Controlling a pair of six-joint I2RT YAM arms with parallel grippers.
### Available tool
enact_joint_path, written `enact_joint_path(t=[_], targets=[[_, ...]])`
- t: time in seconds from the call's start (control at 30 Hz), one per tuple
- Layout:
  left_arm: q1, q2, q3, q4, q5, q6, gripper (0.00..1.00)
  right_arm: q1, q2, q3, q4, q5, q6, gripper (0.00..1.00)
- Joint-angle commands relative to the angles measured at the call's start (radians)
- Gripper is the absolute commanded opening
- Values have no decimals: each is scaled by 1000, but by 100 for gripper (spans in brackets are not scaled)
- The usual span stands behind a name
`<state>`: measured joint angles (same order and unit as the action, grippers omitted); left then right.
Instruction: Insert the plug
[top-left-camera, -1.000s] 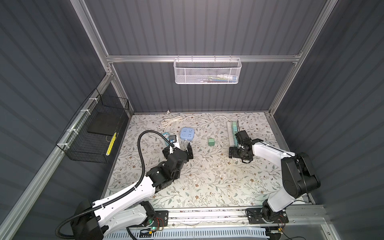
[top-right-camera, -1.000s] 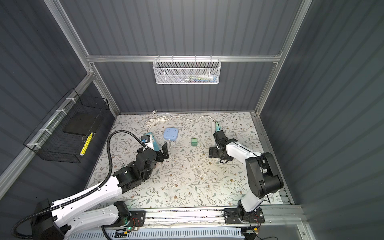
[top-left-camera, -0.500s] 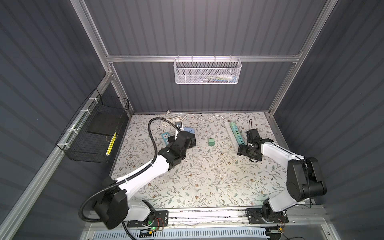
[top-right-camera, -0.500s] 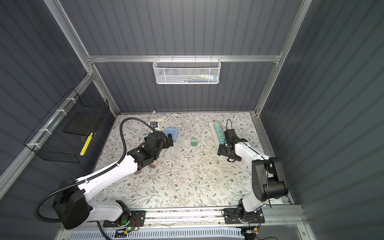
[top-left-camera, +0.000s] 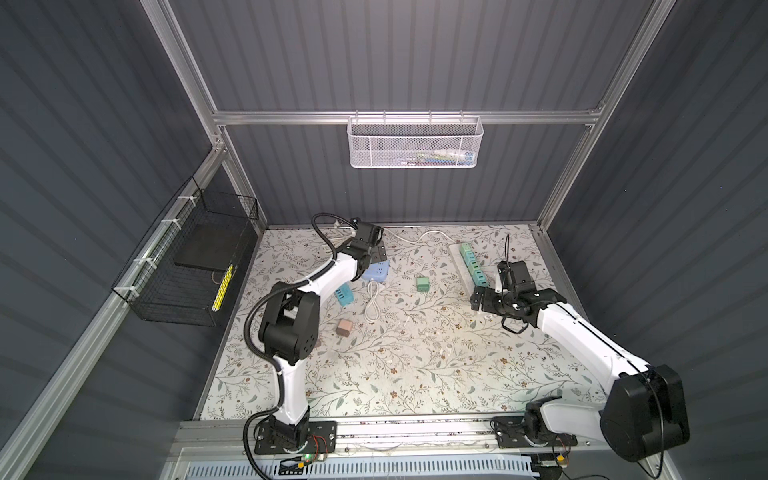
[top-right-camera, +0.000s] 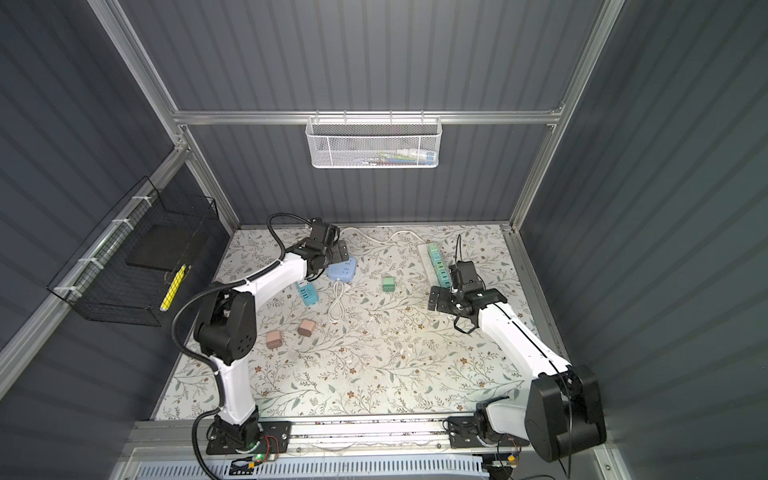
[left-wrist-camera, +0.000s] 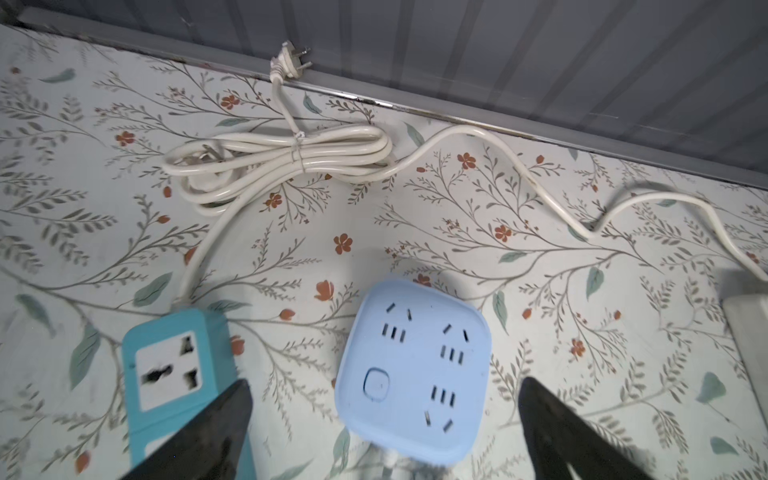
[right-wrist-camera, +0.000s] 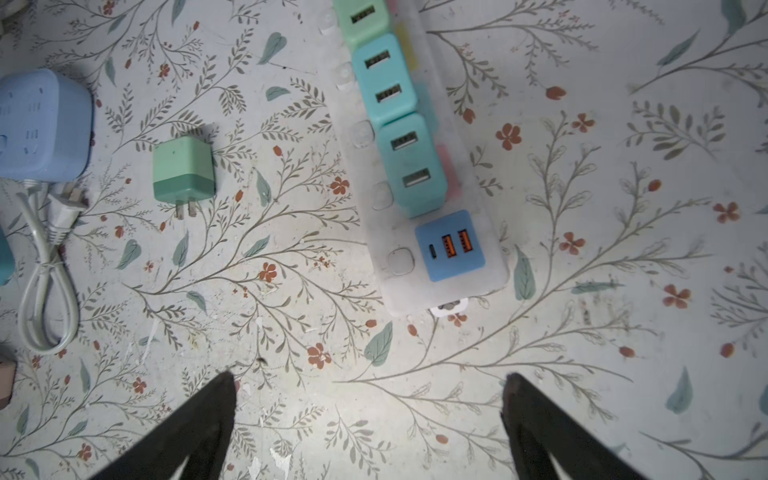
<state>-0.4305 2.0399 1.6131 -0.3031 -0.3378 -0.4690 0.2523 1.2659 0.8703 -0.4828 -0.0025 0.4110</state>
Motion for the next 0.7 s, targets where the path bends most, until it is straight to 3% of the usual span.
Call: enact_joint_path(t=[0.0,0.13,0.27,0.43,0.53,0.67], targets=[[19,105,115,-64,105,48,100,4,-24,-19,39,-58,-4,99],[24,244,251,-108,166,90,99,9,-34,-19,54,-79,-6,99],[24,299,278,-76,207,111,98,91,13,34,65,-12,-17,97],[25,309,261,-32,307,134,94,207,245,251,38,31,-24,87],[24,274,188,41,377,155,92,221,417,386,48,9,0,80],[24,232,114,97,432,194,91,228,603,552,40,11,7,78]])
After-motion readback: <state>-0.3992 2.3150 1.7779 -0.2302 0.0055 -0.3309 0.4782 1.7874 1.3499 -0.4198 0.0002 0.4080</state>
